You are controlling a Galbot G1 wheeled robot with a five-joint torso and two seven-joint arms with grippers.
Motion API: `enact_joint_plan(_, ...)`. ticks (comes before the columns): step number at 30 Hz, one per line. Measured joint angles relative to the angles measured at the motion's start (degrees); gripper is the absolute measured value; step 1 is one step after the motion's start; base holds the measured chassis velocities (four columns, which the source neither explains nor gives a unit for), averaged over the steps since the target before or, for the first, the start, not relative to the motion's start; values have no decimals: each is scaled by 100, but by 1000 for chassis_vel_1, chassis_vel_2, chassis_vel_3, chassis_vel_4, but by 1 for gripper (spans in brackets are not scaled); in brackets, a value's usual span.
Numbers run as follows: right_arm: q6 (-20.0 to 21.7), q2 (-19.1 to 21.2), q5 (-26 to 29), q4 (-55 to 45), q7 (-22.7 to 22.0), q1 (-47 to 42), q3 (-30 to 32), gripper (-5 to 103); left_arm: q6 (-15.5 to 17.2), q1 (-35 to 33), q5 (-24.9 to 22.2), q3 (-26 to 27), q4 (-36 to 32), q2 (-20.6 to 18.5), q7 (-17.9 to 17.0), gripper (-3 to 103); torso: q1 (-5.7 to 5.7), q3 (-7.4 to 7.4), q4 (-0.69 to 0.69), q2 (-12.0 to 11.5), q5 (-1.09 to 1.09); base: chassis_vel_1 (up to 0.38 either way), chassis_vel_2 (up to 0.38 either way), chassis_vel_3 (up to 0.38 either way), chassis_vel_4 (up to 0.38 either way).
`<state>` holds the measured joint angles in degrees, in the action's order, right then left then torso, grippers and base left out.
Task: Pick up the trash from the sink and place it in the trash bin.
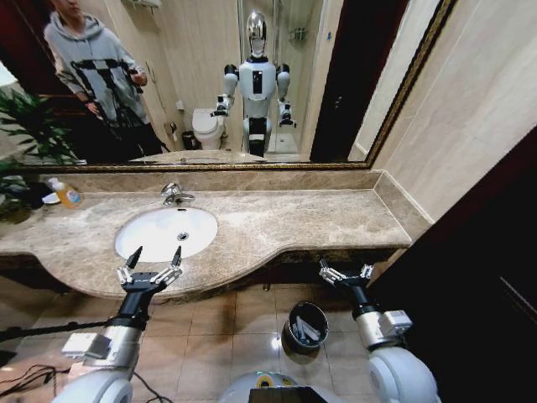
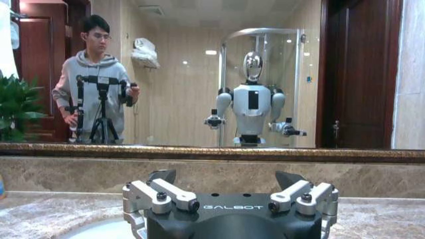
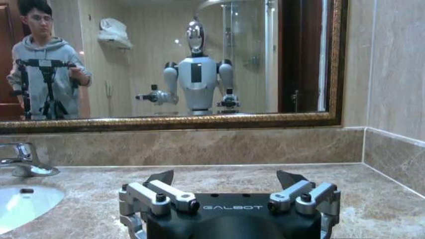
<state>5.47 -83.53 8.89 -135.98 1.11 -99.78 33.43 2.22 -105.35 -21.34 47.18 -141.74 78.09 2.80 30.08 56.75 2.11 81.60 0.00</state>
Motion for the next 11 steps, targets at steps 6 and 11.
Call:
enact_joint_plan(6,-1,-2,-6,0,6,0,-2,100,0,0,0,0,0,0,0,100,0,0,0,0,0,0,0,0,0)
enact_joint_plan(11,-3,-2,-8,5,7,0,-4,100,0,0,0,0,0,0,0,100,0,0,0,0,0,0,0,0,0)
